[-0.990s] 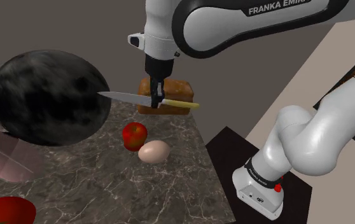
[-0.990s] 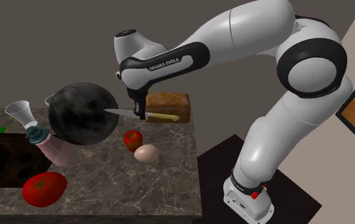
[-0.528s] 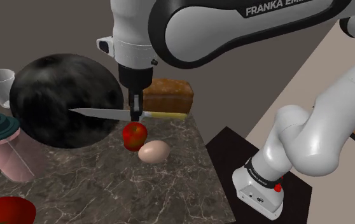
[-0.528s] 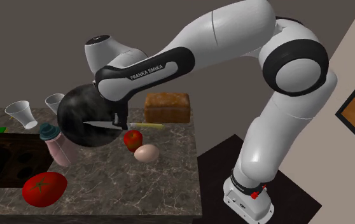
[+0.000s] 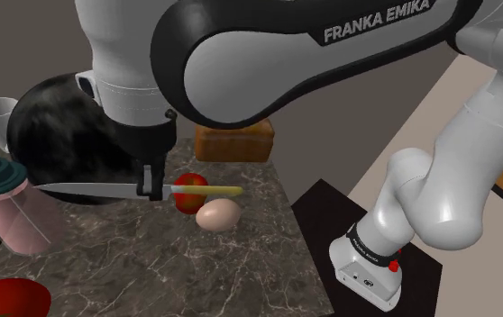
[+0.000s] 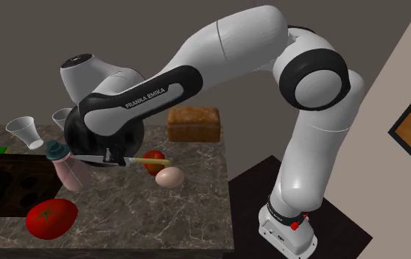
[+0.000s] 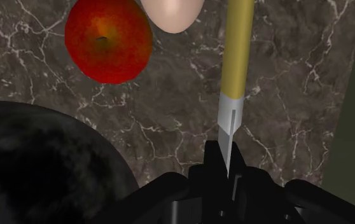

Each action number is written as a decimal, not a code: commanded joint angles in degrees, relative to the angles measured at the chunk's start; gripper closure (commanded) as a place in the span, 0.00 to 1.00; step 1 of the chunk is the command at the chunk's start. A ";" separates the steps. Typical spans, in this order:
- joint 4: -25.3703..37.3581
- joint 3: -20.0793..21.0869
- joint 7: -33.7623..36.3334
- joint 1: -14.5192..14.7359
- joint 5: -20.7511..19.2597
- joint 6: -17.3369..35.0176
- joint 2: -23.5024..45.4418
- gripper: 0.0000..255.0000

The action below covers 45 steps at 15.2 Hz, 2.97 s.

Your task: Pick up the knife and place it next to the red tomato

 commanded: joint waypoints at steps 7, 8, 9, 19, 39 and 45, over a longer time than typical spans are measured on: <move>-3.66 0.06 0.73 0.20 -0.78 5.83 2.24 1.00; -4.09 0.05 0.81 0.22 -0.89 6.55 2.54 1.00; -4.52 0.04 0.89 0.24 -1.01 7.27 2.86 1.00; -8.04 -0.17 1.91 0.49 -2.49 14.38 6.62 1.00; -10.34 -0.77 3.35 0.97 -4.60 21.36 11.54 0.00; -9.26 -0.40 2.62 0.68 -3.53 17.96 9.10 0.00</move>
